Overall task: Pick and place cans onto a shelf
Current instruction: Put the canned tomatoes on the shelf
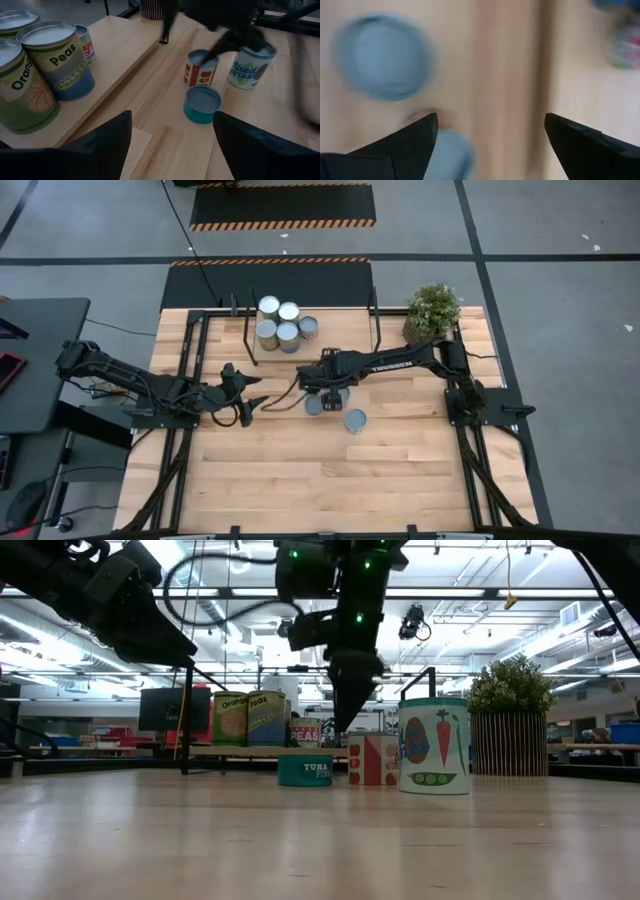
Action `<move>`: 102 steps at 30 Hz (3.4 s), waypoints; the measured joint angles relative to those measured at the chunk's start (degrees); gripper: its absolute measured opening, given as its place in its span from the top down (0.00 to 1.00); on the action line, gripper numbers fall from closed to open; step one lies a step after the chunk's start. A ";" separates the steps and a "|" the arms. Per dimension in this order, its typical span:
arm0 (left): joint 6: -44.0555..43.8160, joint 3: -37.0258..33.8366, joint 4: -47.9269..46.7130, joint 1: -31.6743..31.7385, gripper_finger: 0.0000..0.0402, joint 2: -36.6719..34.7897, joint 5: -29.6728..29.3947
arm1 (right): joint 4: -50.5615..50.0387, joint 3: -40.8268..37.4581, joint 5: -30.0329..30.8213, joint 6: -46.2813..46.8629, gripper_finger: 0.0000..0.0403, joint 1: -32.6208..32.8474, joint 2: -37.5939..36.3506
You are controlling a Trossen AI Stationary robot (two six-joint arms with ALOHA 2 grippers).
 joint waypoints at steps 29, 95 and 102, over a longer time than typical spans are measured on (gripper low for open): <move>-0.39 0.00 -0.03 0.00 0.29 0.00 0.46 | -0.52 -7.50 -10.17 -16.76 0.07 -1.04 0.13; -0.09 0.00 0.03 0.02 0.29 0.00 0.42 | -8.43 8.53 -12.86 17.79 0.22 -22.81 0.06; 0.07 0.00 0.03 0.02 0.29 0.00 0.42 | -7.51 7.23 -12.87 16.62 0.22 -22.87 0.10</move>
